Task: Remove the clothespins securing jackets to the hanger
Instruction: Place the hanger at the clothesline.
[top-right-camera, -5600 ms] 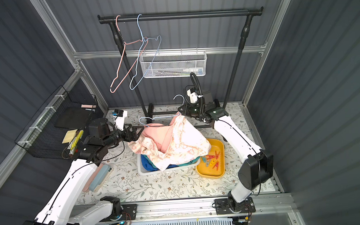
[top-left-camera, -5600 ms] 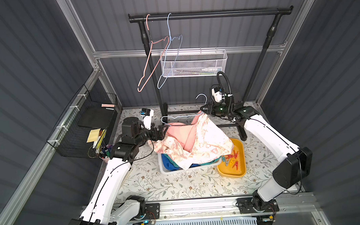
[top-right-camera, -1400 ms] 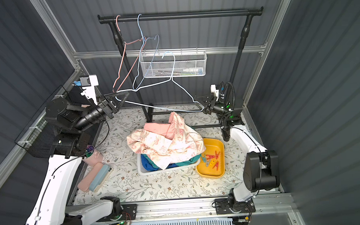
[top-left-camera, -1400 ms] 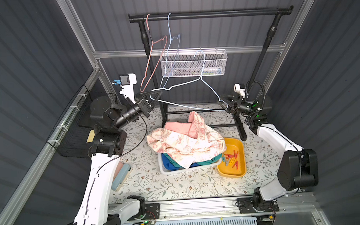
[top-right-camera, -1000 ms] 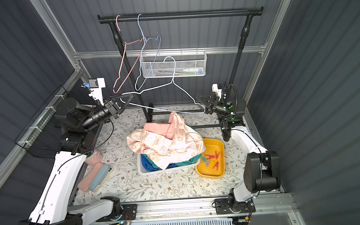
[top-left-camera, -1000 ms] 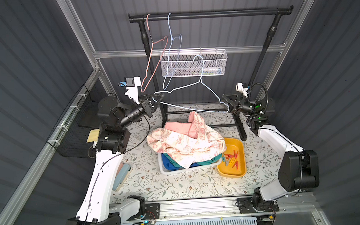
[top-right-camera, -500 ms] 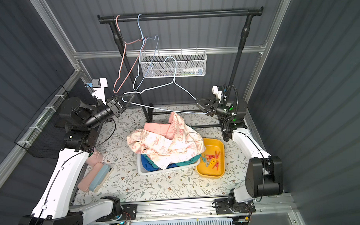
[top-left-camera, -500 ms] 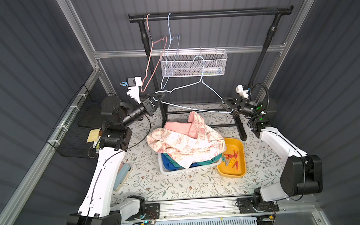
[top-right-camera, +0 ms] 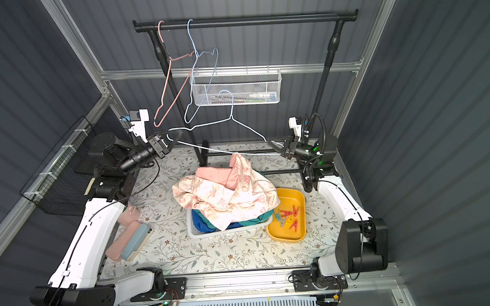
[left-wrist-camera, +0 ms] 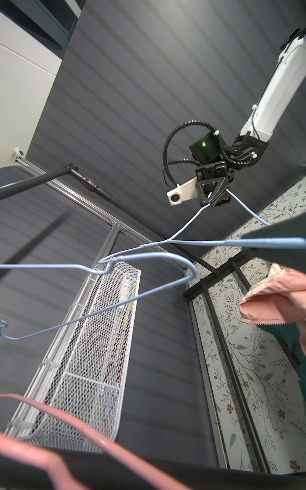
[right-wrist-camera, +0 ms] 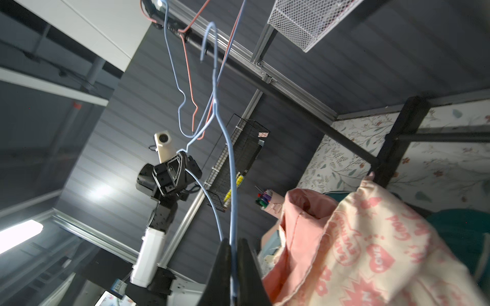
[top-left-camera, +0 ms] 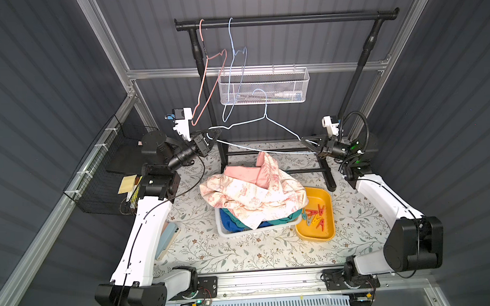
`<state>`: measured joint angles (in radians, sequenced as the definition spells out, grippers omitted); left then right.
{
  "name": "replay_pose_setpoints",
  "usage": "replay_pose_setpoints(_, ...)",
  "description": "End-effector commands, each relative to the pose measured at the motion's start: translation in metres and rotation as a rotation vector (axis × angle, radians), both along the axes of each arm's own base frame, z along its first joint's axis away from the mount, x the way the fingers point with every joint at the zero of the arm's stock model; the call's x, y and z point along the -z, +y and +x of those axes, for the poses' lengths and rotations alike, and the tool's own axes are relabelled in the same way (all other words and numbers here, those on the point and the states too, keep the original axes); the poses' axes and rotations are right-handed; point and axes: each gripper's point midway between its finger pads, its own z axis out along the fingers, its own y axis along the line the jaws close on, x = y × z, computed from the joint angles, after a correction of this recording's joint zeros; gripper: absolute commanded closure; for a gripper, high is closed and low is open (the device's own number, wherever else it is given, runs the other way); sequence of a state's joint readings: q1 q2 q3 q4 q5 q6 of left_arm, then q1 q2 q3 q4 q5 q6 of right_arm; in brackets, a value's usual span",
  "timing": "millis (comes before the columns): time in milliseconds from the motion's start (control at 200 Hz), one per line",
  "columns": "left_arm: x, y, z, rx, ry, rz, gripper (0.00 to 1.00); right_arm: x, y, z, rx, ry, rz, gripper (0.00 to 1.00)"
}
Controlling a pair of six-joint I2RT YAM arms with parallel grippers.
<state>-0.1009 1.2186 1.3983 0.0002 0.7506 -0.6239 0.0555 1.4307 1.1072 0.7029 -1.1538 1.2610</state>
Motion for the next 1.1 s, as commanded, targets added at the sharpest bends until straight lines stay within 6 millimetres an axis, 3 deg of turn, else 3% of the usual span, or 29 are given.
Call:
replay_pose_setpoints(0,-0.015,-0.006,-0.009,0.038,-0.110,0.027,0.77,-0.007,0.004,-0.006,-0.008,0.019,0.005,1.00)
replay_pose_setpoints(285,-0.011,-0.002,-0.011,0.006,-0.120,0.074,0.01,-0.046,-0.022,-0.025,0.122,-0.038,-0.005,1.00)
replay_pose_setpoints(470,-0.001,0.005,-0.010,-0.054,-0.104,0.132,0.01,-0.077,-0.058,-0.041,0.351,-0.097,-0.059,1.00)
replay_pose_setpoints(745,0.013,0.017,-0.010,-0.133,-0.079,0.216,0.01,-0.128,-0.105,-0.074,0.759,-0.264,-0.361,1.00)
replay_pose_setpoints(880,0.022,0.020,-0.010,-0.150,-0.064,0.232,0.01,-0.177,-0.107,-0.087,0.828,-0.430,-0.391,1.00)
replay_pose_setpoints(935,0.020,0.019,-0.011,-0.142,-0.069,0.226,0.01,-0.192,-0.107,-0.083,0.848,-0.466,-0.415,1.00)
replay_pose_setpoints(955,0.035,0.018,-0.008,-0.135,-0.036,0.231,0.01,-0.199,-0.106,-0.081,0.853,-0.485,-0.419,1.00)
replay_pose_setpoints(1036,0.041,0.017,-0.009,-0.131,-0.028,0.228,0.01,-0.228,-0.099,-0.081,0.852,-0.575,-0.415,1.00)
replay_pose_setpoints(1051,0.040,0.017,-0.009,-0.131,-0.030,0.227,0.01,-0.227,-0.097,-0.069,0.846,-0.568,-0.425,1.00)
replay_pose_setpoints(1096,0.043,0.017,-0.010,-0.131,-0.024,0.227,0.01,-0.238,-0.092,-0.063,0.849,-0.601,-0.432,1.00)
